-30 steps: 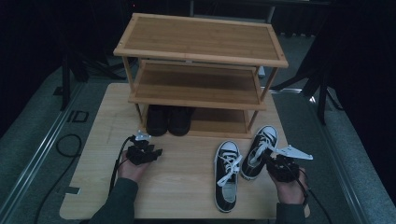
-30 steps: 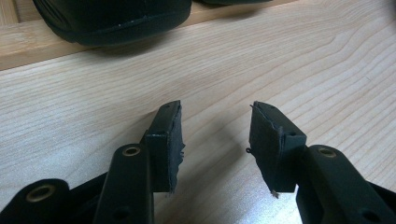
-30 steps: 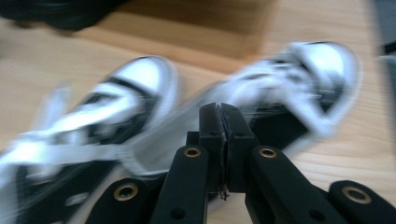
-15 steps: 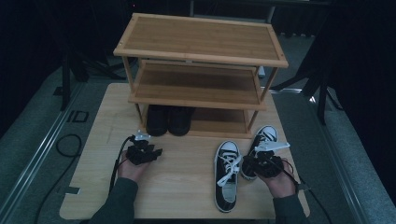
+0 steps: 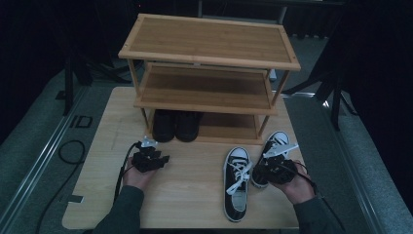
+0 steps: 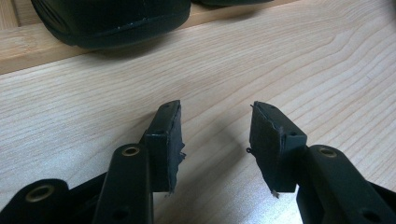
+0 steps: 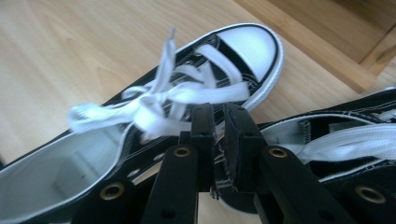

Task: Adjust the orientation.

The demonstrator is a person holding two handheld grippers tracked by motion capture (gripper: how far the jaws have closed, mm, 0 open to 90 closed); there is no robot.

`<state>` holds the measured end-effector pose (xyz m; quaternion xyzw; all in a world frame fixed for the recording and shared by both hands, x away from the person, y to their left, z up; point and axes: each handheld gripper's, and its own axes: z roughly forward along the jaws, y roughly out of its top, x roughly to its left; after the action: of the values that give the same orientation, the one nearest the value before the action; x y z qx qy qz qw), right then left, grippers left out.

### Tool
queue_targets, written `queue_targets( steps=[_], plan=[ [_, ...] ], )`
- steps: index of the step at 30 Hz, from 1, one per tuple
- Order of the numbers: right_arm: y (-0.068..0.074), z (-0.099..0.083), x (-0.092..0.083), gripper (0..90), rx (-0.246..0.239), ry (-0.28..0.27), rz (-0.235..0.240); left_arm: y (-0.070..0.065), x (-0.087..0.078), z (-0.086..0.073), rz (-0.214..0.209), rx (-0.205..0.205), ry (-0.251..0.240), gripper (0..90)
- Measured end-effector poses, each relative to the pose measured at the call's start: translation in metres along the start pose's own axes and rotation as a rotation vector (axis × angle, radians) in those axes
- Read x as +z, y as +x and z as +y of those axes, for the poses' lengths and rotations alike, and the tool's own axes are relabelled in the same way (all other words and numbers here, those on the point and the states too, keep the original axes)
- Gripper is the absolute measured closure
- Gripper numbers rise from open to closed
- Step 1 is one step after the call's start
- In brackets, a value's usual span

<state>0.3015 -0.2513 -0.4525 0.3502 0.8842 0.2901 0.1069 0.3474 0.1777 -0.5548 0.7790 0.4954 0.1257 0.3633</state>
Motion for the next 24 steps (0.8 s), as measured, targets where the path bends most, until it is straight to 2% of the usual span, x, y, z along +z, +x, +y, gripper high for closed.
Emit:
queue_targets(
  steps=[1,5,13,17,24],
  plan=[
    [0.001,-0.001,-0.003,84.0,-0.010,0.011,0.017,0.000,0.000,0.000,0.001,0.004,-0.002,53.3],
    [0.006,-0.005,-0.006,86.2,-0.035,0.038,0.031,0.000,0.000,0.000,0.002,0.005,-0.003,53.1],
    [0.017,-0.011,-0.009,83.9,-0.032,0.052,0.045,0.000,0.000,-0.001,-0.007,-0.004,-0.013,52.6],
    [0.029,-0.012,-0.006,80.4,-0.035,0.071,0.088,0.001,0.000,-0.001,-0.008,-0.008,-0.014,52.4],
    [0.037,-0.010,-0.004,77.9,-0.039,0.080,0.105,0.001,0.001,-0.002,-0.008,-0.006,-0.016,52.1]
  ],
)
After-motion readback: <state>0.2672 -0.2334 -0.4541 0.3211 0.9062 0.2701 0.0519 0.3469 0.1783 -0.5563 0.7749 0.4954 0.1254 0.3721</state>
